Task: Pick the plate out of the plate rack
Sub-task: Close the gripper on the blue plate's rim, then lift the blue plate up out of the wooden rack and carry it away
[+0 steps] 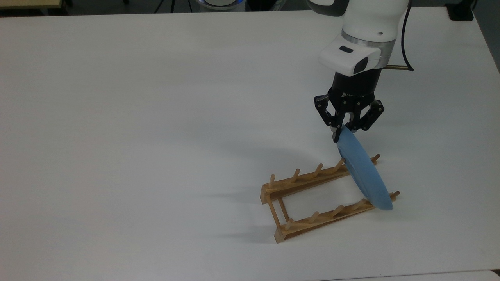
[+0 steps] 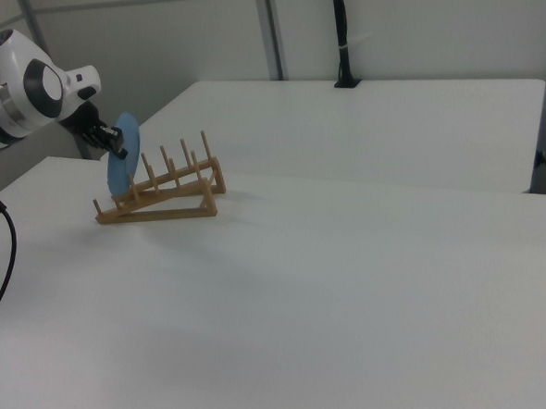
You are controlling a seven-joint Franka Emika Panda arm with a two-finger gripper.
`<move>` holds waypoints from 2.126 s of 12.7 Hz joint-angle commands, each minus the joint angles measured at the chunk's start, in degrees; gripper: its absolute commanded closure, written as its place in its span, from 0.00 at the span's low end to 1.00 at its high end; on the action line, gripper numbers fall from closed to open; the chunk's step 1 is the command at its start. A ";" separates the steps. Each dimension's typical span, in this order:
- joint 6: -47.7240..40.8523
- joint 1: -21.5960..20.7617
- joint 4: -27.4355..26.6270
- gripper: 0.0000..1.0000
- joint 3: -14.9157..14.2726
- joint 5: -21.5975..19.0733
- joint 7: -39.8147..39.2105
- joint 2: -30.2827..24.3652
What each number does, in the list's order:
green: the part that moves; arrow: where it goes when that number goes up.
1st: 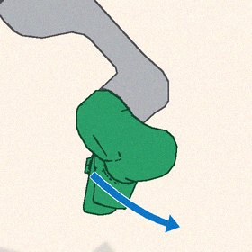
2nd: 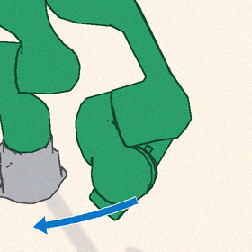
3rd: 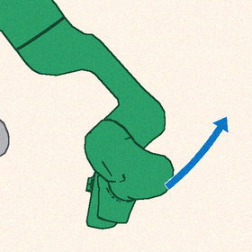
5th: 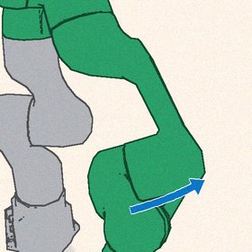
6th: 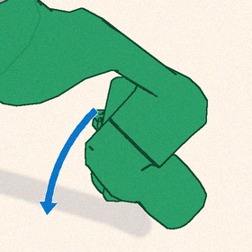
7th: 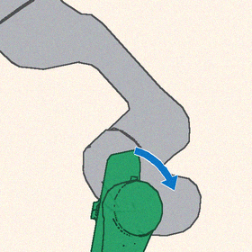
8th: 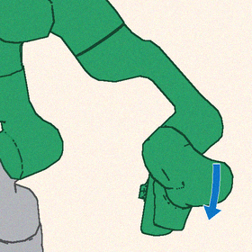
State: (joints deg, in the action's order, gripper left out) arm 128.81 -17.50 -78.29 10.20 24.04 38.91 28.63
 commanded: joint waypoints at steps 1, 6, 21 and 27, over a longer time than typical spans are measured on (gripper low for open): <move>-0.93 0.01 -1.08 1.00 -0.27 0.75 0.91 -4.53; -14.61 7.20 -3.10 1.00 5.08 -7.74 -9.25 -13.75; -38.92 36.30 -16.00 1.00 3.08 -27.11 -69.22 -22.57; -29.06 36.66 -22.17 1.00 2.28 -25.80 -69.59 -14.66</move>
State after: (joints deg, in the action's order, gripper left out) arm 97.02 19.37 -98.68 12.95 -1.65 -29.97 12.16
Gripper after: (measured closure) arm 0.916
